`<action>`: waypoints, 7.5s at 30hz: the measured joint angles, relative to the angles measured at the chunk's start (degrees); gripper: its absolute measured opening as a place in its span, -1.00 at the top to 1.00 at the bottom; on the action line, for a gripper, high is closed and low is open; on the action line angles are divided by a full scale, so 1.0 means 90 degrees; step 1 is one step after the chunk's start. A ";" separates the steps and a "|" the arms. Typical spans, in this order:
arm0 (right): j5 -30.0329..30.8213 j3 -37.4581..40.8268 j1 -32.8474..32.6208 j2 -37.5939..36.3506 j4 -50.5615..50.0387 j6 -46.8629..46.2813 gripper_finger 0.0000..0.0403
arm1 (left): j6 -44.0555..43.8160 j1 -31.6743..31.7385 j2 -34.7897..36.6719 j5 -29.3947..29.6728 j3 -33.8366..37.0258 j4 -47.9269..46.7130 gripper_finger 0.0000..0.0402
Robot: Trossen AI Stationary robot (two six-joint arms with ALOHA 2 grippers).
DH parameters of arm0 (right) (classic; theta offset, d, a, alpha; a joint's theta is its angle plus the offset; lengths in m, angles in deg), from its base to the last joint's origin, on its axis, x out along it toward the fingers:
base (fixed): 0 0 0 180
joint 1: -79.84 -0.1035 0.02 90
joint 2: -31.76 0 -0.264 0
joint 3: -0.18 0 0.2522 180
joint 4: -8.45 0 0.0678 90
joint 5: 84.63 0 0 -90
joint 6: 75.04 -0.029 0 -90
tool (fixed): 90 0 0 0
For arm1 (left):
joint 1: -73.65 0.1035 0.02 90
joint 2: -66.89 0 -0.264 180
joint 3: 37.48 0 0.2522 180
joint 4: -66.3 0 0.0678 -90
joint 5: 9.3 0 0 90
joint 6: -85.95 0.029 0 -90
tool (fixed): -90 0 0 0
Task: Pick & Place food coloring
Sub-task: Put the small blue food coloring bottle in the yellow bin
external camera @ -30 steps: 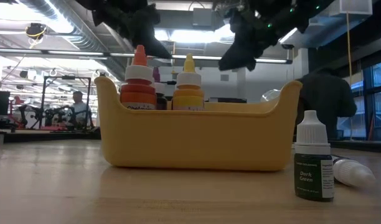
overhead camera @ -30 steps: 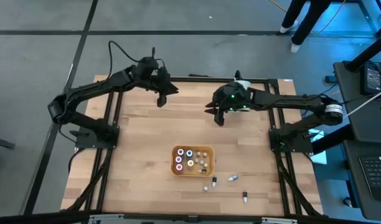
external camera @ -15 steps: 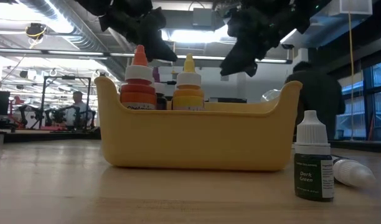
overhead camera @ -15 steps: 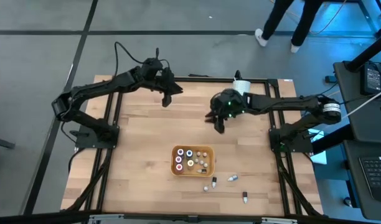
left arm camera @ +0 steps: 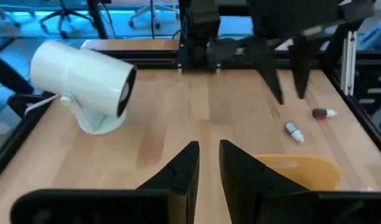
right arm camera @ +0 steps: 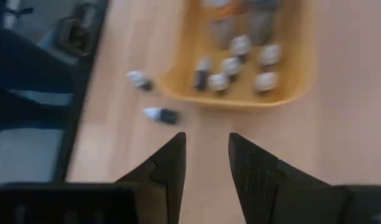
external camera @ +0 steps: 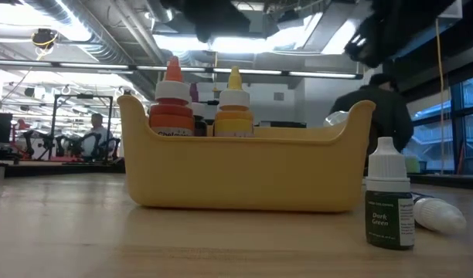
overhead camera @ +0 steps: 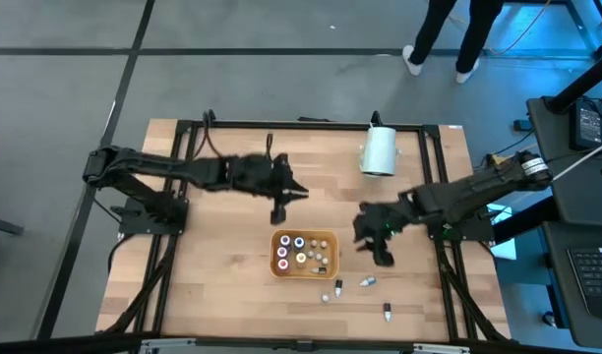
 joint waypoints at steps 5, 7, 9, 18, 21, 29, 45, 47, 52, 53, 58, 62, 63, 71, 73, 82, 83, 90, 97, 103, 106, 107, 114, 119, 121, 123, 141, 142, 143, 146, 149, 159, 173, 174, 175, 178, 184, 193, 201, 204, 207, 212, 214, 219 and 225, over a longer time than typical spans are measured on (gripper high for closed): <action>0.0249 -0.0002 -0.0808 -0.0044 -0.0074 -0.0643 0.39 | -0.0643 -0.0848 0.0004 0.0503 -0.0002 0.0232 0.71; 0.0427 -0.0002 -0.1083 -0.0059 -0.0188 -0.0912 0.39 | -0.0881 -0.1058 0.0004 0.0494 -0.0002 0.0290 0.71; 0.0545 -0.0002 -0.1321 -0.0067 -0.0210 -0.1178 0.39 | -0.1017 -0.1233 0.0004 0.0495 -0.0002 0.0293 0.71; 0.1294 -0.0002 -0.1726 -0.0065 -0.0244 -0.1901 0.39 | -0.1442 -0.1563 0.0004 0.0527 -0.0002 0.0542 0.71; 0.1293 -0.0002 -0.1726 -0.0065 -0.0138 -0.2028 0.39 | -0.1857 -0.1563 0.0004 0.0507 -0.0002 0.0616 0.71; 0.1450 -0.0002 -0.1724 -0.0063 -0.0064 -0.2050 0.39 | -0.2183 -0.1563 -0.0033 0.0507 -0.0002 0.0589 0.51; 0.0607 -0.0002 -0.1765 -0.0059 -0.0472 -0.1995 0.39 | -0.2832 -0.1592 -0.0571 0.0127 -0.0002 0.0536 -0.10; 0.0568 -0.0002 -0.1826 -0.0040 -0.0496 -0.1879 0.39 | -0.2845 -0.1592 -0.0573 0.0070 -0.0002 0.0483 -0.09; 0.0715 -0.0002 -0.1923 0.0046 -0.0495 -0.1820 0.39 | -0.2849 -0.1594 -0.0574 0.0066 -0.0002 0.0329 -0.09; 0.0705 -0.0002 -0.1923 0.0049 -0.0538 -0.1901 0.39 | -0.2849 -0.1594 -0.0574 0.0067 -0.0002 0.0323 -0.09; 0.0716 -0.0002 -0.1918 0.0047 -0.0480 -0.2047 0.39 | -0.2849 -0.1594 -0.0574 0.0093 -0.0002 0.0337 -0.09; 0.0671 -0.0002 -0.1918 0.0047 -0.0428 -0.1909 0.29 | -0.2849 -0.1594 -0.0574 0.0130 -0.0002 0.0347 -0.08; 0.0675 -0.0002 -0.1918 0.0047 -0.0428 -0.1881 0.22 | -0.2849 -0.1594 -0.0574 0.0130 -0.0002 0.0347 -0.08; 0.1128 -0.0002 -0.1918 0.0047 -0.0228 -0.1882 -0.32 | -0.2849 -0.1599 -0.0574 0.0133 -0.0002 0.0347 -0.08; 0.1356 -0.0002 -0.1920 0.0082 -0.0015 -0.1875 -0.38 | -0.2849 -0.1598 -0.0574 0.0133 -0.0002 0.0348 -0.08; 0.1561 -0.0002 -0.2019 0.0496 0.0584 -0.1351 -0.31 | -0.2451 -0.1727 -0.0574 0.0263 -0.0002 -0.0326 -0.07; 0.1561 -0.0002 -0.2056 0.0543 0.0600 -0.1299 -0.29 | -0.2369 -0.1765 -0.0574 0.0306 -0.0002 -0.0417 -0.07; 0.1279 -0.0002 -0.2190 0.1053 -0.0146 -0.1516 -0.12 | -0.2166 -0.2029 -0.0574 0.0381 -0.0002 -0.0639 -0.08; 0.0674 -0.0001 -0.2212 0.1947 -0.0208 -0.0871 0.04 | -0.2181 -0.2108 -0.0574 0.0419 -0.0002 -0.0758 -0.06; 0.0694 0.0000 -0.2212 0.2483 -0.0143 -0.0862 0.16 | -0.2249 -0.2138 -0.0574 0.0429 -0.0002 -0.0836 -0.06; 0.0713 0.0000 -0.2212 0.2712 -0.0122 -0.0855 0.22 | -0.2251 -0.2136 -0.0574 0.0430 -0.0002 -0.0836 -0.06; 0.0715 0.0000 -0.2212 0.2802 -0.0111 -0.0855 0.24 | -0.2251 -0.2136 -0.0574 0.0432 -0.0002 -0.0836 -0.06; 0.0796 -0.0029 -0.2209 0.3071 -0.0123 -0.0894 0.48 | -0.2248 -0.2136 -0.0574 0.0514 -0.0002 -0.0831 -0.06; 0.0930 0.0015 -0.2212 0.2781 -0.0174 -0.0987 0.72 | -0.1926 -0.2136 -0.0574 0.0600 -0.0002 -0.0824 -0.06; 0.0937 0.0012 -0.2209 0.2506 -0.0170 -0.1083 0.72 | -0.1723 -0.2136 -0.0574 0.0686 -0.0002 -0.0806 -0.06; 0.0939 0.0012 -0.2196 0.2199 -0.0230 -0.1240 0.72 | -0.1438 -0.2136 -0.0574 0.0723 -0.0002 -0.0720 -0.06; -0.0454 -0.0010 -0.0073 -0.0238 0.2258 -0.2908 0.71 | 0.1518 -0.1951 -0.0576 0.1328 -0.0459 0.0361 -0.06; -0.0715 -0.0010 0.0047 -0.0155 0.2586 -0.2890 0.71 | 0.1533 -0.1926 -0.0576 0.1242 -0.0459 0.0319 -0.06; -0.0909 -0.0012 0.0139 -0.0069 0.2797 -0.2892 0.71 | 0.1487 -0.1886 -0.0576 0.1137 -0.0459 0.0294 -0.06; -0.1277 -0.0012 0.0396 0.0176 0.3038 -0.2907 0.71 | 0.1440 -0.1793 -0.0576 0.0764 -0.0459 0.0325 -0.06; -0.1643 -0.0012 0.0608 0.0460 0.3042 -0.2989 0.71 | 0.1499 -0.1794 -0.0576 0.0518 -0.0459 0.0313 -0.06; -0.2332 -0.0150 0.1085 0.0988 0.4108 -0.3009 0.70 | 0.1437 -0.1612 -0.0576 -0.0186 -0.0415 0.0169 -0.06; -0.2494 -0.0420 0.1305 0.1300 0.4077 -0.2679 0.70 | 0.1504 -0.1570 -0.0576 -0.0156 -0.0415 0.0225 0.21; -0.2532 -0.0420 0.1307 0.1300 0.4080 -0.2679 0.70 | 0.1538 -0.1570 -0.0576 -0.0155 -0.0415 0.0226 0.28; -0.2560 -0.0420 0.1313 0.1300 0.4090 -0.2678 0.70 | 0.1560 -0.1570 -0.0576 -0.0133 -0.0415 0.0230 0.34; -0.2570 -0.0420 0.1315 0.1300 0.4094 -0.2609 0.70 | 0.1590 -0.1568 -0.0576 -0.0118 -0.0415 0.0230 0.53; -0.2602 -0.0420 0.1312 0.1300 0.4075 -0.2460 0.69 | 0.1598 -0.1569 -0.0576 -0.0190 -0.0415 0.0221 0.76; -0.2739 -0.0420 0.1319 0.1295 0.4084 -0.1833 0.41 | 0.1595 -0.1573 -0.0576 -0.0132 -0.0413 0.0225 0.73; -0.2761 -0.0427 0.1524 0.1127 0.3187 -0.1395 -0.09 | 0.1302 -0.1573 -0.0576 0.0036 -0.0403 0.0089 0.74; -0.1979 -0.0427 0.1613 0.0741 0.2343 -0.1278 -0.20 | 0.1056 -0.1573 -0.0576 0.0038 -0.0403 -0.0048 0.75; -0.0651 -0.0427 0.1600 0.0264 0.1391 -0.1196 -0.25 | 0.0877 -0.1573 -0.0576 0.0039 -0.0459 -0.0281 0.75; 0.0692 -0.0427 0.1477 -0.0382 0.0396 -0.1369 -0.26 | 0.0699 -0.1563 -0.0576 0.0203 -0.0913 -0.1056 0.75; 0.0753 -0.0427 0.1453 -0.0547 0.0278 -0.1396 -0.26 | 0.0459 -0.1525 -0.0576 0.0192 -0.1102 -0.1235 0.75; 0.0772 -0.0427 0.1453 -0.0689 0.0136 -0.1401 -0.26 | -0.0061 -0.1473 -0.0849 0.0166 -0.1809 -0.1765 0.75; 0.0670 -0.0427 0.1453 -0.0687 -0.0259 -0.1425 -0.26 | -0.0525 -0.1552 -0.2083 0.0150 -0.3439 -0.3805 0.75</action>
